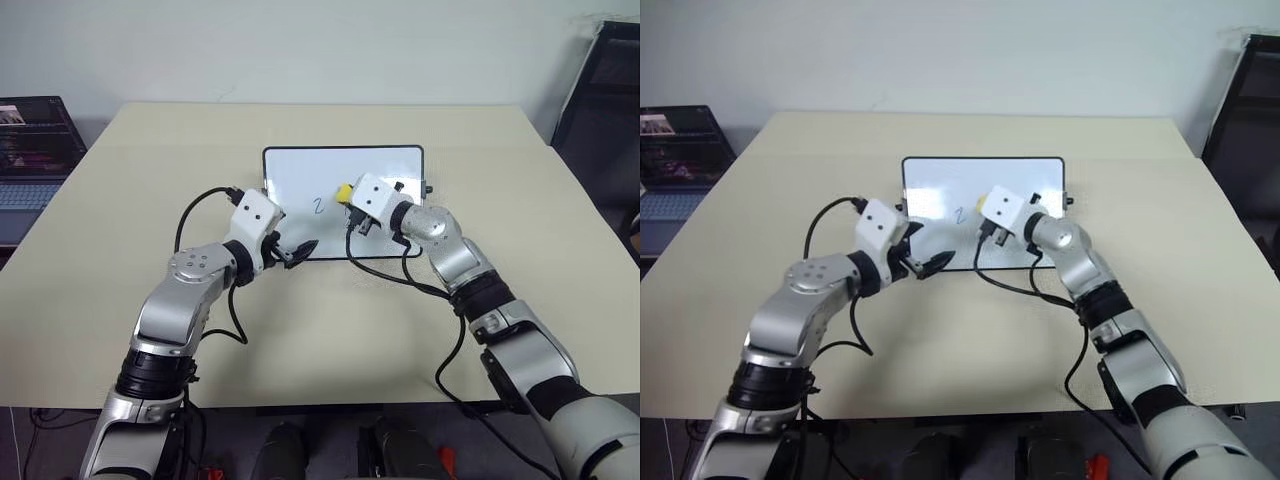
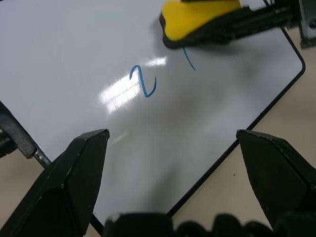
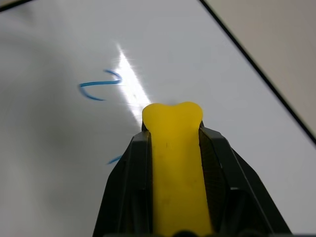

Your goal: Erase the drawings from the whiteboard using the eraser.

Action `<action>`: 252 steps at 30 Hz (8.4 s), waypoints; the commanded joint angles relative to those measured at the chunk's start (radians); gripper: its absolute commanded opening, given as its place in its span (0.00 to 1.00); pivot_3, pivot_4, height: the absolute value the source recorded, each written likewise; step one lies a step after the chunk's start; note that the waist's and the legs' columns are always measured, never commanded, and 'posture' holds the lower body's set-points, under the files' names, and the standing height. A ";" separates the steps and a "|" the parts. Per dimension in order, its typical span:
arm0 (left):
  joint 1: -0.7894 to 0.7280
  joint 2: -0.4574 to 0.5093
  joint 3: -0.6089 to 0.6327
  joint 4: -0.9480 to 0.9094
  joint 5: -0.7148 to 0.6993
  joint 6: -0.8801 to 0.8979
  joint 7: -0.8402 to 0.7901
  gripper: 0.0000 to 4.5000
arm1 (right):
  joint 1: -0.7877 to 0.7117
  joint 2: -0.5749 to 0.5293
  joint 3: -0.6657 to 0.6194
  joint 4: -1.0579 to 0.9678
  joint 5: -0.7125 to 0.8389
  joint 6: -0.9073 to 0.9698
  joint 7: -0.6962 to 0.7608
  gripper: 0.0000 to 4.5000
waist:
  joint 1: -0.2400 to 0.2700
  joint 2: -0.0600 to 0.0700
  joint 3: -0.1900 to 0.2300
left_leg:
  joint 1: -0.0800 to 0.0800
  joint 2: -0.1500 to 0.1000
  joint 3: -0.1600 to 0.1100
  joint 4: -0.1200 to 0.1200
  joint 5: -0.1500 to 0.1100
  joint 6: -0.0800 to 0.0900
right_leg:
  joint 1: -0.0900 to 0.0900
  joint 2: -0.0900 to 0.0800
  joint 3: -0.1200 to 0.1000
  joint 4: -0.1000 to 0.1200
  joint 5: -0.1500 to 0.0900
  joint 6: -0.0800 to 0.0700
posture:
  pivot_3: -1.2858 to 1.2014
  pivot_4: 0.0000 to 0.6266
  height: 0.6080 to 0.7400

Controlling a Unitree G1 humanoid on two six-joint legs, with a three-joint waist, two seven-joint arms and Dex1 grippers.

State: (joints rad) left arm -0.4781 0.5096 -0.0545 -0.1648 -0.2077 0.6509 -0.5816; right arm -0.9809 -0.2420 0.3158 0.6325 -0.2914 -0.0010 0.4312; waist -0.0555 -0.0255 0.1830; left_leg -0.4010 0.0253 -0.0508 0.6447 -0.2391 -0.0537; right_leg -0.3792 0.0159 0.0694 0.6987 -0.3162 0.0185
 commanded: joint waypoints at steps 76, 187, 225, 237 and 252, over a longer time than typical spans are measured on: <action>0.021 -0.030 -0.014 -0.007 -0.003 -0.026 -0.008 1.00 | 0.092 -0.036 0.036 -0.194 -0.084 0.108 0.068 0.22 | -0.002 0.000 0.000 | 0.002 0.000 -0.001 0.001 0.000 0.000 | 0.003 0.000 -0.001 0.000 0.000 0.000 | 0.52 0.24 1.00; 0.143 -0.064 0.151 -0.106 -0.060 -0.086 0.144 1.00 | -0.131 0.130 -0.011 0.197 0.082 -0.110 -0.035 0.22 | 0.002 0.000 0.000 | -0.001 0.001 0.000 -0.002 0.000 0.000 | -0.001 0.000 0.000 -0.003 0.000 0.000 | 0.52 0.24 1.00; 0.122 -0.052 0.129 -0.061 -0.058 -0.118 0.103 1.00 | -0.191 0.054 0.091 0.411 -0.113 -0.201 -0.099 0.22 | 0.007 0.000 0.000 | 0.006 0.000 -0.003 0.000 0.004 0.000 | 0.007 0.000 -0.003 0.001 0.004 -0.003 | 0.52 0.24 1.00; 0.120 -0.064 0.116 -0.072 -0.058 -0.110 0.110 1.00 | -0.094 0.052 0.149 0.306 -0.131 -0.220 0.167 0.22 | -0.001 0.000 0.000 | 0.007 0.000 -0.003 -0.001 0.004 0.000 | 0.007 0.000 -0.003 0.000 0.004 -0.003 | 0.52 0.24 1.00; 0.109 -0.072 0.114 -0.095 -0.071 -0.085 0.123 1.00 | -0.084 -0.015 0.155 0.249 -0.162 -0.179 0.188 0.22 | 0.007 0.000 0.000 | 0.005 0.000 -0.004 -0.001 0.005 0.000 | 0.006 0.000 -0.003 -0.001 0.004 -0.003 | 0.52 0.24 1.00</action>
State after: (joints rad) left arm -0.3531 0.4398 0.0514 -0.2115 -0.2697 0.5670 -0.4654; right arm -1.1017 -0.2359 0.4547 0.8706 -0.4469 -0.2264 0.5658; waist -0.0485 -0.0257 0.1831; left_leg -0.3957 0.0251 -0.0543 0.6437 -0.2337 -0.0535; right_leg -0.3729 0.0157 0.0661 0.6979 -0.3121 0.0157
